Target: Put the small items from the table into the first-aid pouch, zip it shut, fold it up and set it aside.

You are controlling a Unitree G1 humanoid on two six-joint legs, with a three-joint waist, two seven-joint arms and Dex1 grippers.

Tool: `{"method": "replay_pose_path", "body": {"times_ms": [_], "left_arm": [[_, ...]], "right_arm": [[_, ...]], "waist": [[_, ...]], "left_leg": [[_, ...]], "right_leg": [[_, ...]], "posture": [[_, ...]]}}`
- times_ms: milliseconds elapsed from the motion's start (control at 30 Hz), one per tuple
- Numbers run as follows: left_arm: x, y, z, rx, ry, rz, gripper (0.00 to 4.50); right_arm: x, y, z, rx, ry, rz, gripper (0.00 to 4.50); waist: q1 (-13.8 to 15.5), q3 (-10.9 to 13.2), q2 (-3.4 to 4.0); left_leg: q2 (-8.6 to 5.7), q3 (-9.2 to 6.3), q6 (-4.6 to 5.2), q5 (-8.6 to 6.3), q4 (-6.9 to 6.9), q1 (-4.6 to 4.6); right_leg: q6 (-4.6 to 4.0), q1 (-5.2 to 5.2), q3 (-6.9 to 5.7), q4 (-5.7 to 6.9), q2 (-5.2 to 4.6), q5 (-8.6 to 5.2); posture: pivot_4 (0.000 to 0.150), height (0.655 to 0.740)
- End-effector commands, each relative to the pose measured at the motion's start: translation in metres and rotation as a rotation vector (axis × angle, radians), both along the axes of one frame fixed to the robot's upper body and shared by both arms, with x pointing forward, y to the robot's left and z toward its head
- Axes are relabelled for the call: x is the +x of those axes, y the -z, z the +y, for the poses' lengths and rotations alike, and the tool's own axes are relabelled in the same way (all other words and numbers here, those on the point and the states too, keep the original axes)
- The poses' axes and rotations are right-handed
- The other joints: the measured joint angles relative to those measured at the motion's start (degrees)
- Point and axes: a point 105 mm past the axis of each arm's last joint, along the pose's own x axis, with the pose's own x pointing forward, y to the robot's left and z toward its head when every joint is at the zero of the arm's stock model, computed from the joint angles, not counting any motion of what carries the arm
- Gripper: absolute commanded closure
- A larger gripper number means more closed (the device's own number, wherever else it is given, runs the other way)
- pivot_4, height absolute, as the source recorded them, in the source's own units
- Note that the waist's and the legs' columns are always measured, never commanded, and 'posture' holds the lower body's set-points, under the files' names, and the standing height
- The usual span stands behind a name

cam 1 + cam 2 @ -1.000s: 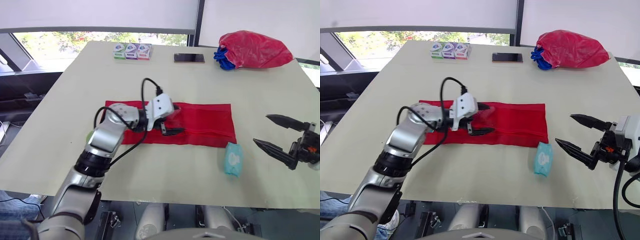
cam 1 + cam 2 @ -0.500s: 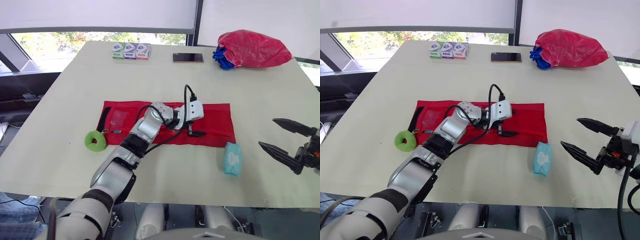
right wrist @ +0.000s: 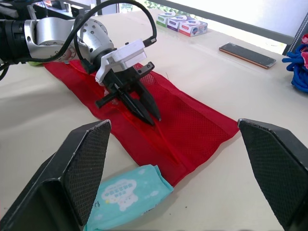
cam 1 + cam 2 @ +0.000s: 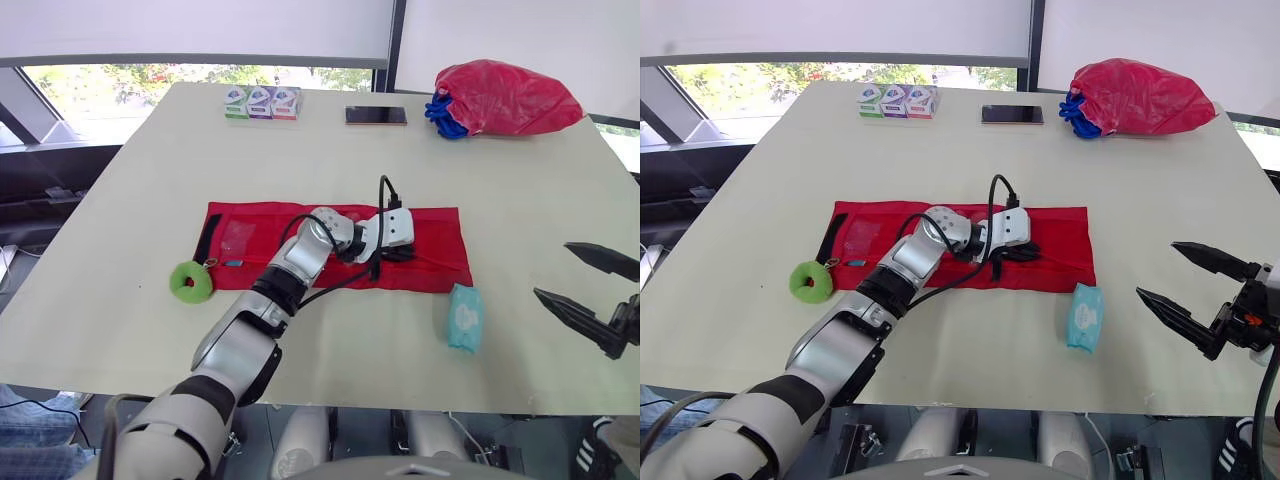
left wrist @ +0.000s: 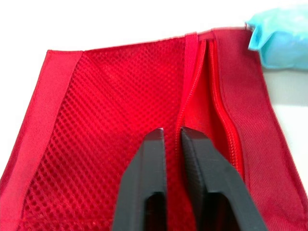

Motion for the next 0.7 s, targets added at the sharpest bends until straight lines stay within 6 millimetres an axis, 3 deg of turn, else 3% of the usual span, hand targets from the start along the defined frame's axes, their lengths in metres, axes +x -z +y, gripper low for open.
{"method": "replay_pose_path", "body": {"times_ms": [33,333,567,700], "left_arm": [[0.003,-0.014,-0.005,-0.033,0.01,-0.044,4.48],[0.005,-0.025,-0.009,-0.102,-0.006,-0.056,4.48],[-0.002,-0.034,-0.017,-0.13,0.028,-0.079,4.48],[-0.004,-0.038,-0.022,-0.142,0.034,-0.085,4.48]], "right_arm": [[0.0,-0.004,0.005,-0.017,-0.011,-0.032,0.0],[0.002,0.042,0.042,-0.044,0.068,0.146,0.0],[0.004,0.078,0.058,-0.04,0.202,0.308,0.0],[0.001,0.109,0.062,-0.08,0.3,0.422,0.0]], "waist": [[0.0,0.0,0.0],[0.02,-0.01,0.02],[0.03,-0.01,0.01],[0.07,-0.02,0.01]], "left_leg": [[0.0,0.0,0.0,0.0,0.0,0.0],[0.02,-0.04,0.0,0.0,0.0,-0.03],[0.02,-0.05,0.0,0.0,0.01,-0.03],[0.02,-0.06,0.0,0.0,0.01,-0.05]], "right_leg": [[0.0,0.0,0.0,0.0,0.0,0.0],[0.0,-0.01,-0.04,0.01,-0.01,0.0],[-0.01,-0.01,-0.04,0.0,-0.01,0.0],[-0.01,-0.03,-0.06,0.01,0.0,-0.01]], "posture": [[0.15,0.74],[0.15,0.74],[0.15,0.74],[0.15,0.74]]}}
